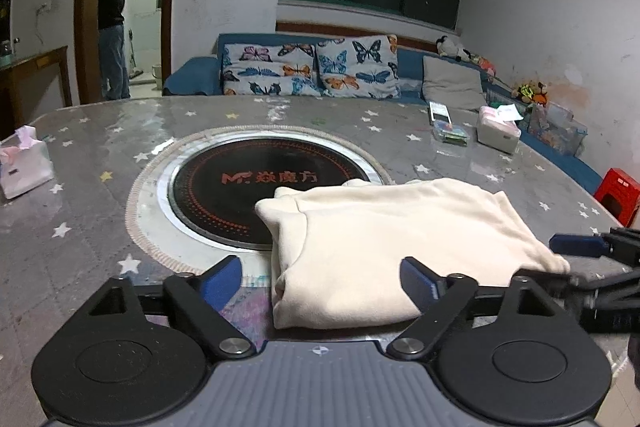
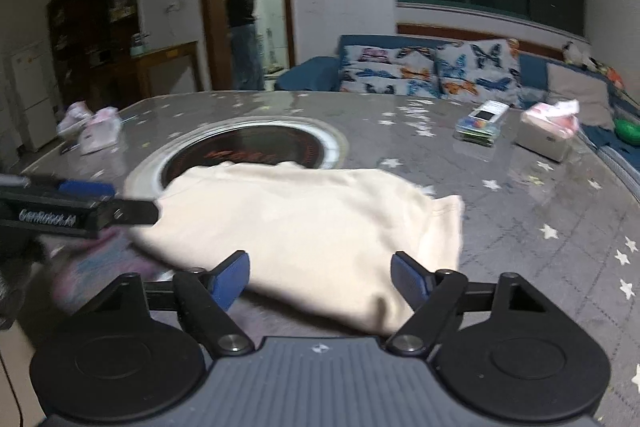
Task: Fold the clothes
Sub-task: 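Grasp the folded sweatshirt edge with the right gripper while the left gripper grasps it too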
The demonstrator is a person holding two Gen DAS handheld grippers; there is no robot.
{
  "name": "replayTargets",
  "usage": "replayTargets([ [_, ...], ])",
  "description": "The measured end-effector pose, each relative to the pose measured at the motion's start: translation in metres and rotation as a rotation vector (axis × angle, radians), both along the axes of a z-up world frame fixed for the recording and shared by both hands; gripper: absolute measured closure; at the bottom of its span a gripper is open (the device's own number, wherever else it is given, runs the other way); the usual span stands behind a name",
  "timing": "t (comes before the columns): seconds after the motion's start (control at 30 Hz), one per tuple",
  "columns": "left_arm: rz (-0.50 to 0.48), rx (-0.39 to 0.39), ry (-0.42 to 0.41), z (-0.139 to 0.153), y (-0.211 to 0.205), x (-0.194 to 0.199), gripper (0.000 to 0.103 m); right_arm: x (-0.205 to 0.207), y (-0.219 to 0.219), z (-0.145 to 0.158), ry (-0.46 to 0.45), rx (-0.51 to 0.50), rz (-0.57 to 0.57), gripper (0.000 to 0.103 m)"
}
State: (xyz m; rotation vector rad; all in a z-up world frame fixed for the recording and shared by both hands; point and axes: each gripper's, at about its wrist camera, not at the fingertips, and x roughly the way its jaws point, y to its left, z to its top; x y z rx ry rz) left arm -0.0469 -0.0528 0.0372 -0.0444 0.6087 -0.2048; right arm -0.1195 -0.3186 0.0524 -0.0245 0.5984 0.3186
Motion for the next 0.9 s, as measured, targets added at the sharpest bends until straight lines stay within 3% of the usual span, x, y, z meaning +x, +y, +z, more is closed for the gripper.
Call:
replayTargets([
  [0.23, -0.013, -0.01, 0.054, -0.013, 0.0, 0.028, 0.031, 0.038, -0.036, -0.005, 0.042, 0.054, -0.105, 0.037],
  [0.47, -0.024, -0.028, 0.1, -0.021, 0.004, 0.042, 0.032, 0.073, -0.062, -0.013, 0.099, 0.125, -0.18, 0.047],
  [0.67, -0.032, -0.033, 0.121, -0.026, 0.004, 0.047, 0.031, 0.097, -0.061, -0.028, 0.131, 0.097, -0.203, 0.054],
  [0.73, -0.044, -0.035, 0.124, -0.026, 0.003, 0.048, 0.033, 0.101, -0.058, -0.031, 0.128, 0.098, -0.192, 0.061],
  [0.8, -0.064, -0.039, 0.125, -0.025, 0.002, 0.049, 0.046, 0.104, -0.053, -0.031, 0.126, 0.091, -0.174, 0.085],
  [0.9, -0.08, -0.053, 0.136, -0.024, 0.003, 0.049, 0.054, 0.104, -0.049, -0.029, 0.106, 0.06, -0.171, 0.093],
])
